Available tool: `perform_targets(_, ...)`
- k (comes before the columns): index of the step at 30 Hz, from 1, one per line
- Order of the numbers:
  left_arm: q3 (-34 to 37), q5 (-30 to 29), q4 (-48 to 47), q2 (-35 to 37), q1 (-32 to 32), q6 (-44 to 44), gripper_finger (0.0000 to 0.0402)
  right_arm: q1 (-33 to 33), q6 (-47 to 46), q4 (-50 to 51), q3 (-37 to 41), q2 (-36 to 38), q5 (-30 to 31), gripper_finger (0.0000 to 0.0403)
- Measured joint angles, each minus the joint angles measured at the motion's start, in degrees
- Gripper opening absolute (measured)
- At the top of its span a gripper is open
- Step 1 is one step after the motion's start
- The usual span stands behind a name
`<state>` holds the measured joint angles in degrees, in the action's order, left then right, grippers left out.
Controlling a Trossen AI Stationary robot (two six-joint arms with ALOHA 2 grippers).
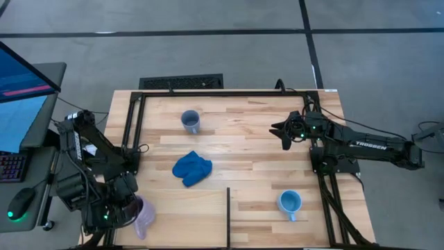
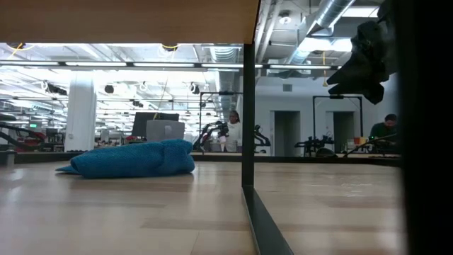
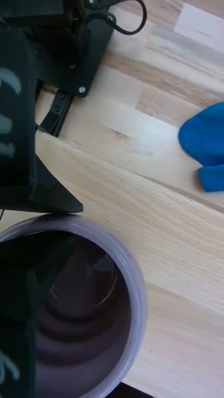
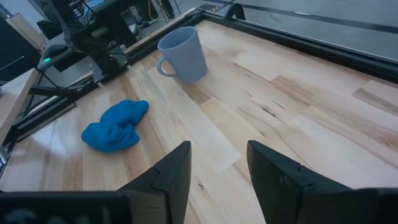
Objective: Stack small to large cups/mugs on shelf
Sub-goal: Put the violet cup on the shelf
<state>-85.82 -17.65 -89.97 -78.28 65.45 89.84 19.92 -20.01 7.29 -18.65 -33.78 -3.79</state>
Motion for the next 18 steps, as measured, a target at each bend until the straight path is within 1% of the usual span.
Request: perform_targets(18,0.0,0.4,-0.1,0.0,0.0,-0.1,0.0041,0.0,-0.1,0.0,0.0,0.0,0.0,0.0176)
